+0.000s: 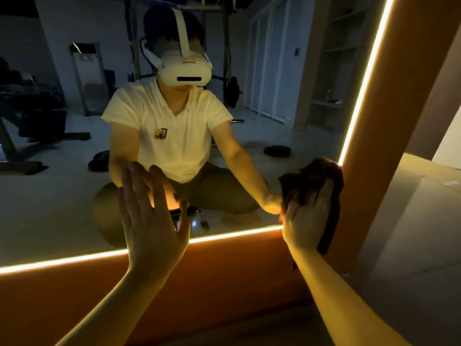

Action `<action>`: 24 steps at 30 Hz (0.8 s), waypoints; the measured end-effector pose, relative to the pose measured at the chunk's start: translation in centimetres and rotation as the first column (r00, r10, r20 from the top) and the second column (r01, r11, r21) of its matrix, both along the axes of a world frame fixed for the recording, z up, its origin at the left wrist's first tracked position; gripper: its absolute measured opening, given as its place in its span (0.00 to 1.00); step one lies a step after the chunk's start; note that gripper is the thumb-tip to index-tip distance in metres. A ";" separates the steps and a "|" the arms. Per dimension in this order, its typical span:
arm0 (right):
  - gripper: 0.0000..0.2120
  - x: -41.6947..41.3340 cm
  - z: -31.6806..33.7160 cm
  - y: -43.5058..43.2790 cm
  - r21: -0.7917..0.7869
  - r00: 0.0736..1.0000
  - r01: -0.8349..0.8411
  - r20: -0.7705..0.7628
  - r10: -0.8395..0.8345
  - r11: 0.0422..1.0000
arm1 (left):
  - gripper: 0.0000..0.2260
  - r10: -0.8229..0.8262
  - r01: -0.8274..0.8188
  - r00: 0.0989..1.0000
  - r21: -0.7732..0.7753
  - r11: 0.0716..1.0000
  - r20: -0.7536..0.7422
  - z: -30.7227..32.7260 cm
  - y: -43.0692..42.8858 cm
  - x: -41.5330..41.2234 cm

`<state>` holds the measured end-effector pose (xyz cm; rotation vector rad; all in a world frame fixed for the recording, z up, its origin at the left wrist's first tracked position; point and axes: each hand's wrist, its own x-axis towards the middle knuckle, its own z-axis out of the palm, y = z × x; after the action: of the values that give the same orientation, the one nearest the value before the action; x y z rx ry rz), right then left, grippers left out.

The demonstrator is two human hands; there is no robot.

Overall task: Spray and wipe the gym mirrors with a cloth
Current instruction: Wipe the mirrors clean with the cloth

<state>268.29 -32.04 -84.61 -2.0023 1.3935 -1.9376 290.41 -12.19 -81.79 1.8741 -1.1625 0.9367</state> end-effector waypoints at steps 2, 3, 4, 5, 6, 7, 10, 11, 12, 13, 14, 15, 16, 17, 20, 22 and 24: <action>0.34 2.9 -1.5 2.0 0.123 0.992 -0.025 0.126 0.010 0.992 | 0.41 -0.024 0.024 1.000 0.048 0.999 0.010 -0.4 0.5 0.8; 0.35 4.3 -2.4 3.4 0.091 0.998 -0.060 0.042 0.056 0.994 | 0.41 -0.042 0.041 0.999 0.052 0.998 0.008 -0.1 0.8 0.9; 0.34 5.4 -3.6 4.2 0.048 0.993 -0.052 -0.100 0.056 0.998 | 0.40 -0.051 0.051 0.999 0.050 0.997 0.011 0.1 1.2 1.1; 0.33 6.2 -4.3 4.5 -0.016 0.969 -0.049 -0.244 0.044 0.999 | 0.38 -0.071 0.070 0.997 0.054 0.996 0.017 0.3 1.8 1.3; 0.34 7.1 -4.5 4.7 -0.064 0.948 -0.065 -0.315 0.042 0.996 | 0.37 -0.079 0.078 0.996 0.046 0.996 0.040 0.4 2.3 1.8; 0.35 7.9 -4.4 5.4 -0.099 0.931 -0.084 -0.363 0.043 0.992 | 0.36 -0.091 0.090 0.995 0.047 0.995 0.040 0.7 3.0 2.4; 0.36 11.2 -3.5 7.4 -0.245 0.844 -0.161 -0.536 0.004 0.956 | 0.34 -0.077 0.076 0.997 0.037 0.996 0.027 0.8 4.9 4.0; 0.34 12.3 -2.5 8.2 -0.276 0.812 -0.236 -0.583 0.033 0.932 | 0.34 -0.065 0.065 0.998 0.031 0.997 0.015 0.9 5.4 4.6; 0.32 13.5 -1.7 8.8 -0.312 0.800 -0.281 -0.599 0.042 0.908 | 0.34 -0.052 0.052 0.999 0.025 0.998 0.006 1.0 6.0 5.2; 0.30 14.8 -0.8 9.3 -0.341 0.792 -0.326 -0.608 0.058 0.882 | 0.34 -0.042 0.042 0.999 0.016 0.999 -0.005 1.2 6.5 5.7; 0.29 16.1 0.2 10.0 -0.359 0.788 -0.354 -0.612 0.069 0.863 | 0.33 -0.025 0.025 1.000 -0.004 1.000 -0.010 1.3 6.9 6.2; 0.29 17.4 1.3 10.6 -0.367 0.769 -0.370 -0.636 0.060 0.853 | 0.33 -0.010 0.009 1.000 -0.028 1.000 -0.015 1.5 7.3 6.6; 0.29 18.5 2.5 11.1 -0.392 0.756 -0.376 -0.653 0.034 0.839 | 0.32 0.007 -0.009 1.000 -0.060 0.998 -0.024 1.9 7.7 7.1; 0.29 19.4 4.0 11.5 -0.414 0.743 -0.385 -0.669 0.012 0.825 | 0.32 0.024 -0.027 0.999 -0.088 0.996 -0.034 2.2 8.1 7.4; 0.31 21.0 8.9 11.5 -0.511 0.722 -0.429 -0.689 -0.056 0.745 | 0.31 0.070 -0.083 0.995 -0.180 0.980 -0.073 4.1 8.3 7.7; 0.33 21.5 12.2 11.2 -0.561 0.704 -0.455 -0.702 -0.106 0.692 | 0.32 0.076 -0.089 0.995 -0.227 0.970 -0.065 5.9 7.9 7.7; 0.33 21.6 16.1 11.0 -0.587 0.685 -0.461 -0.712 -0.153 0.665 | 0.33 0.050 -0.057 0.998 -0.260 0.964 -0.032 7.8 7.1 7.5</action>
<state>289.87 -21.08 -68.56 -3.3999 0.2795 -1.8427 297.87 -5.08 -74.03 1.7060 -0.9273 1.0395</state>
